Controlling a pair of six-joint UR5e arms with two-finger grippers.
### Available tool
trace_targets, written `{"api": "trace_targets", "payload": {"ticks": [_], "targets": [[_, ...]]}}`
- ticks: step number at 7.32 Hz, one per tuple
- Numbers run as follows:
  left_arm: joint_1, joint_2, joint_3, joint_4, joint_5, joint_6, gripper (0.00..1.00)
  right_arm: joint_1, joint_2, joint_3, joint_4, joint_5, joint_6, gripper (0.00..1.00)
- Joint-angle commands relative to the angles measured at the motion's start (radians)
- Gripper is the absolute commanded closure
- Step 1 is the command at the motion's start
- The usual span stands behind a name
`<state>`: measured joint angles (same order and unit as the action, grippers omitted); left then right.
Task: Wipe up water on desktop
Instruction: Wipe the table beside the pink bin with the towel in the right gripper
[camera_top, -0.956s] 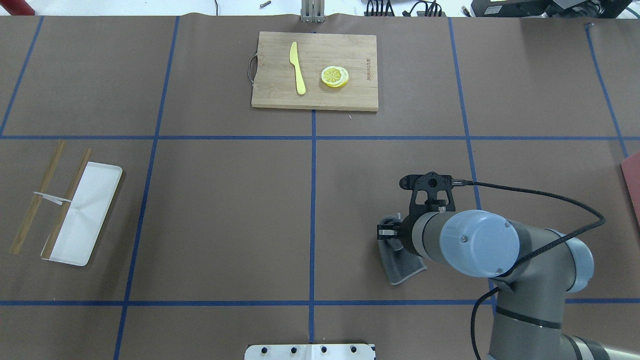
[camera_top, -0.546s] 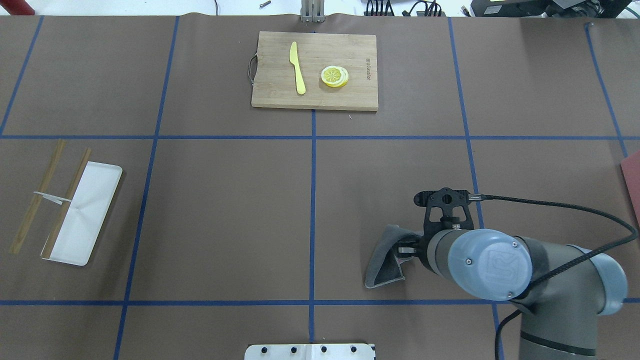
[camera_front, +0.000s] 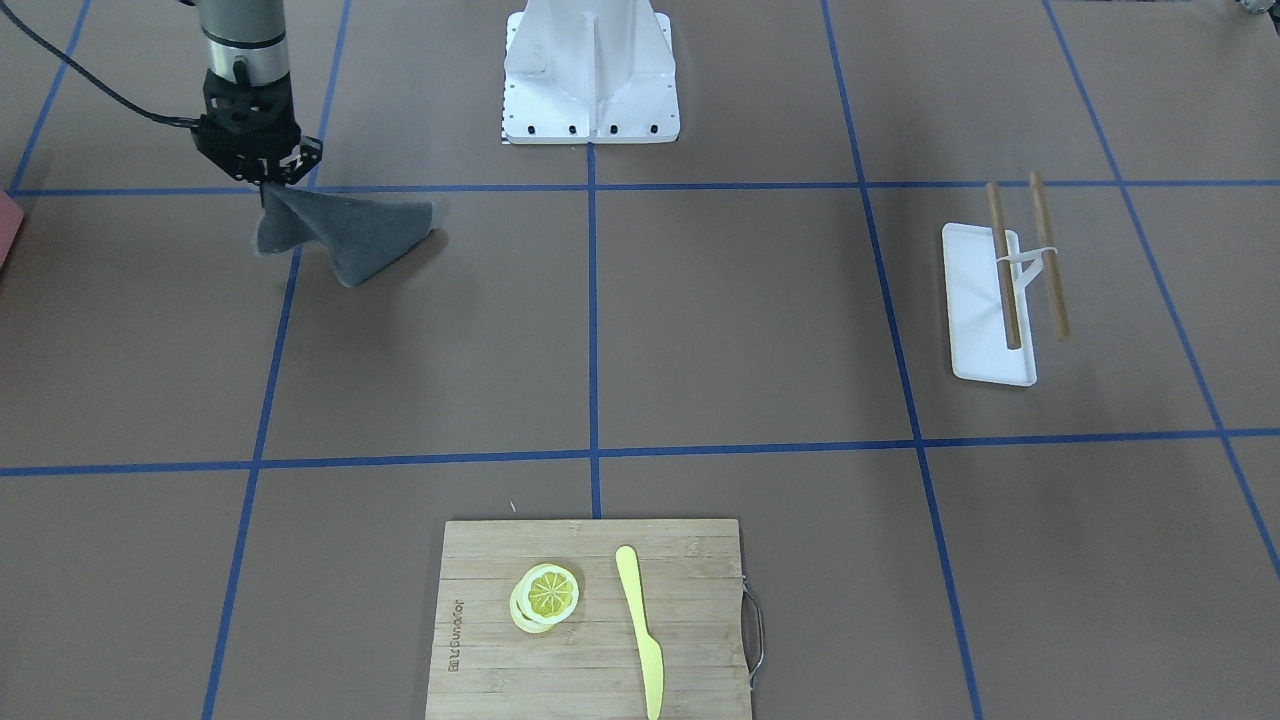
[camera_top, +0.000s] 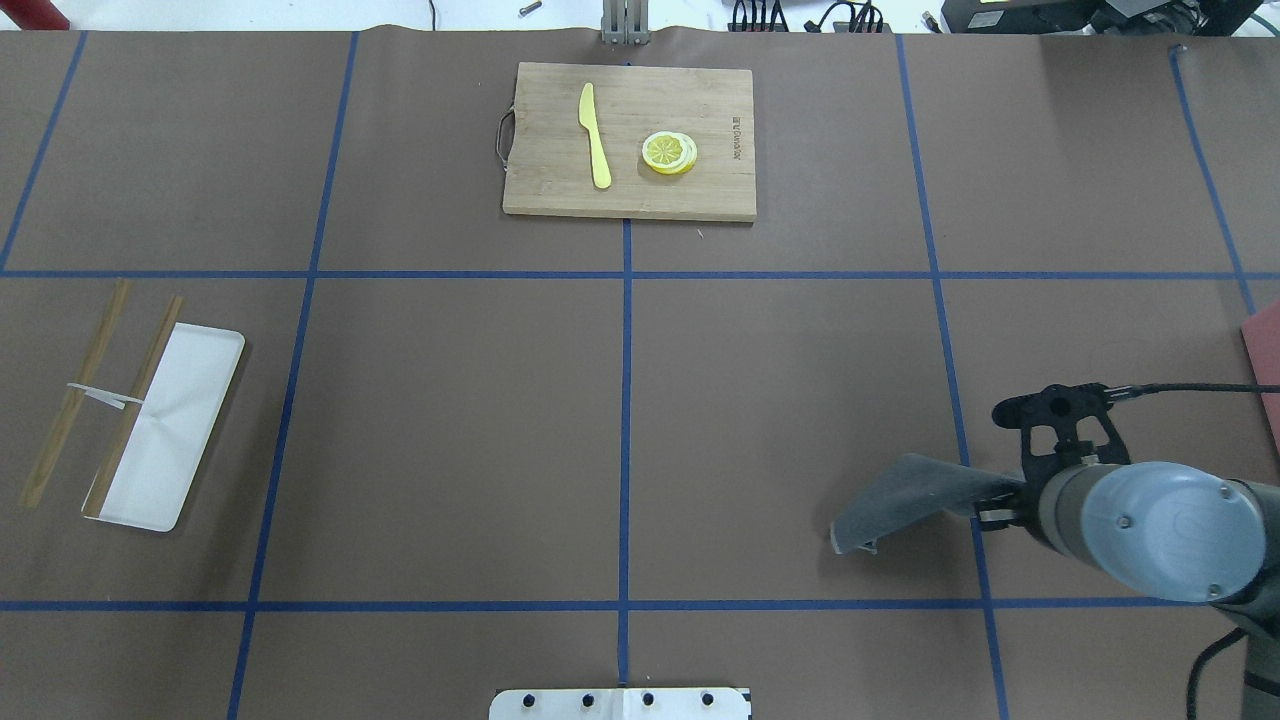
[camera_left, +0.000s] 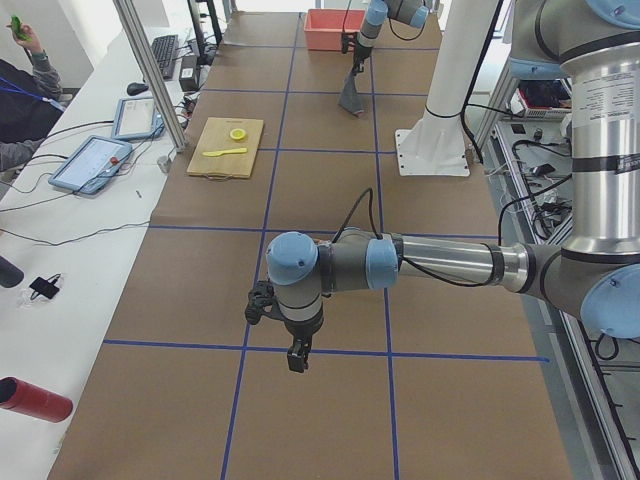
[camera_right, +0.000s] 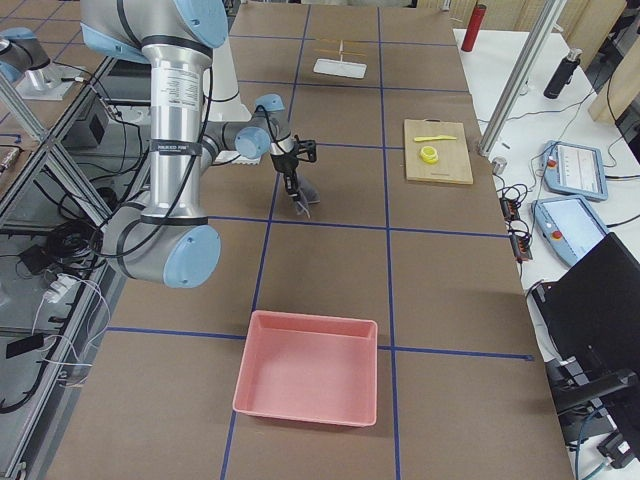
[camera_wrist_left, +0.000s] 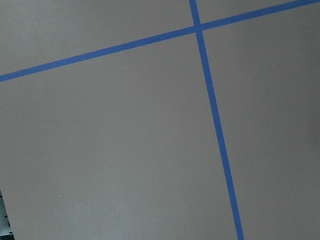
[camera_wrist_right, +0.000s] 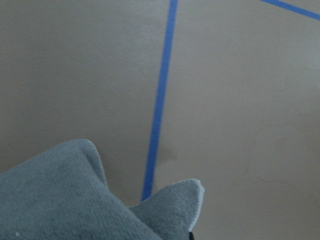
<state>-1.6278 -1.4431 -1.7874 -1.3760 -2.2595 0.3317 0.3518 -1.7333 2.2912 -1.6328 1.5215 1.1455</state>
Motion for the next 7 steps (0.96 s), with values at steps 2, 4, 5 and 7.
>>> {"api": "trace_targets", "payload": {"ticks": [2, 4, 5, 7], "targets": [[-0.001, 0.001, -0.001, 0.0, 0.0, 0.001, 0.01, 0.143, -0.222, -0.01, -0.001, -0.007, -0.206, 1.0], [0.0, 0.001, 0.0, 0.0, 0.001, 0.001, 0.01, 0.217, -0.281, -0.059, -0.001, -0.041, -0.297, 1.0], [0.0, 0.001, -0.001, 0.0, 0.001, 0.001, 0.01, 0.231, -0.263, -0.082, -0.001, -0.047, -0.309, 1.0], [0.0, 0.001, -0.001, 0.0, 0.0, 0.0, 0.01, 0.23, -0.121, -0.087, -0.001, 0.001, -0.265, 1.0]]}}
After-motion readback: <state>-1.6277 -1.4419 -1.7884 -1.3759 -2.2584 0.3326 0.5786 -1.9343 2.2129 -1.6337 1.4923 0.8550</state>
